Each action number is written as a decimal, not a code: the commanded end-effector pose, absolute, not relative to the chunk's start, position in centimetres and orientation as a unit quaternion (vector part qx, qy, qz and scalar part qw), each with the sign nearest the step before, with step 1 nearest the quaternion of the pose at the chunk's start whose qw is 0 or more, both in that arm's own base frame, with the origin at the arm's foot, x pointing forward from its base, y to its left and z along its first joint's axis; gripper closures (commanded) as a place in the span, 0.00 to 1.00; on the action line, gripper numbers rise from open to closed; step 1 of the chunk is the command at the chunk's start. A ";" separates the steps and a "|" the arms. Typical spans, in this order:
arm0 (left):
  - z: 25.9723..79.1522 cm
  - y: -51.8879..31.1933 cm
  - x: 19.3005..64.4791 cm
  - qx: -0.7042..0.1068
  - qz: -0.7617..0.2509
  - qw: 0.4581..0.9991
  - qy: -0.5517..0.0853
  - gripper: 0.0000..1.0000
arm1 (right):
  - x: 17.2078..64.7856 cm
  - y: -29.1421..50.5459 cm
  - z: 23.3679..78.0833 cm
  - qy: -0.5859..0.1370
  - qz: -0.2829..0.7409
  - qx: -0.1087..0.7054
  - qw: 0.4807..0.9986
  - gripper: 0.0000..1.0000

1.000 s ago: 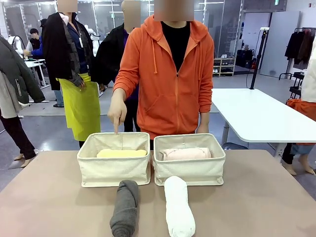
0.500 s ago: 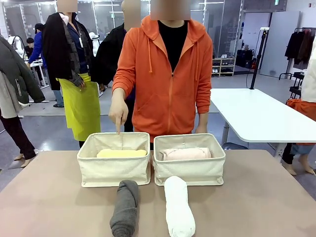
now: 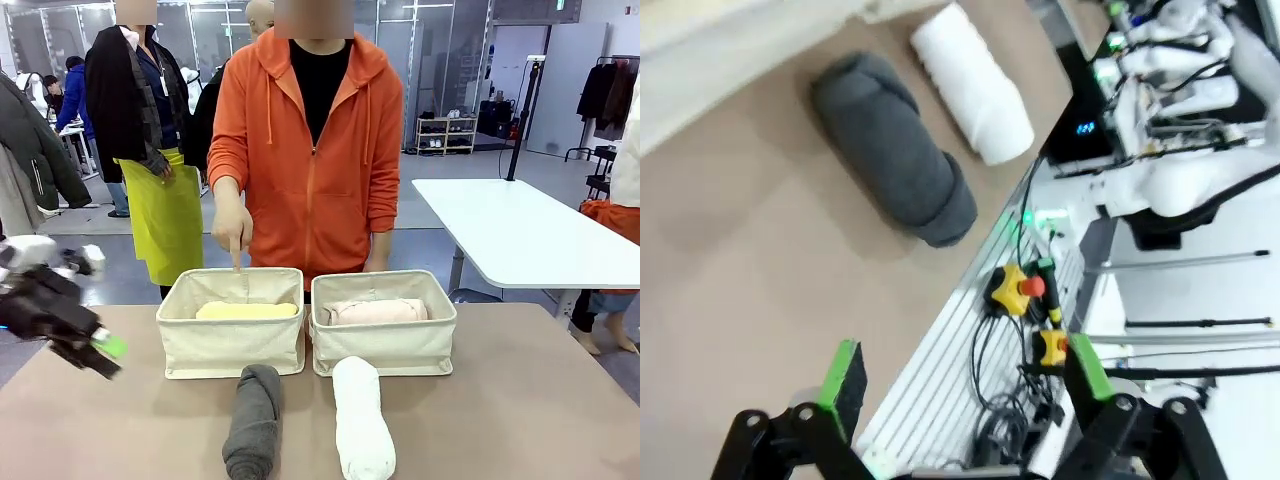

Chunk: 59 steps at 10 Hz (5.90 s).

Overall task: Divide the towels into two baskets.
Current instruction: Pick up one hotel-folded towel from the bottom of the table and place it in the Fabric basket indicated by the person.

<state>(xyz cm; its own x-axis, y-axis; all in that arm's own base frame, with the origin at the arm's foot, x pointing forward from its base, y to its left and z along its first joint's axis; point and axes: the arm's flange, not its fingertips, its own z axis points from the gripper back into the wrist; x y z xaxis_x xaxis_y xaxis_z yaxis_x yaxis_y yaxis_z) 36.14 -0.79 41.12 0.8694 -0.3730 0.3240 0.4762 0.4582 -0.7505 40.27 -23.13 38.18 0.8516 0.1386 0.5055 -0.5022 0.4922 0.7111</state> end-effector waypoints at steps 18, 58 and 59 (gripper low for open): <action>30.3 -21.9 37.9 -0.304 -0.043 0.951 -0.041 0.00 | 40.2 -22.8 38.3 -0.200 0.190 0.464 0.842 0.00; 41.7 -21.7 60.0 -0.021 -0.731 0.681 -0.038 0.52 | 40.2 -22.8 38.3 -0.200 0.190 0.464 0.842 0.00; 41.6 -21.7 59.8 -0.027 -0.731 0.681 -0.040 0.28 | 40.2 -22.8 38.3 -0.200 0.190 0.464 0.842 0.00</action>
<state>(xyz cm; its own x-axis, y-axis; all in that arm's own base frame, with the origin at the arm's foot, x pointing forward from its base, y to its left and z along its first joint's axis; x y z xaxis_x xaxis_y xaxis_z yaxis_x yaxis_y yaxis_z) 59.65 -21.93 40.57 -0.0742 -0.9961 0.0472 0.9972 -0.0737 0.0119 40.28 -23.13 38.18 0.8516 0.1387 0.5055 -0.5022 0.4922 0.7110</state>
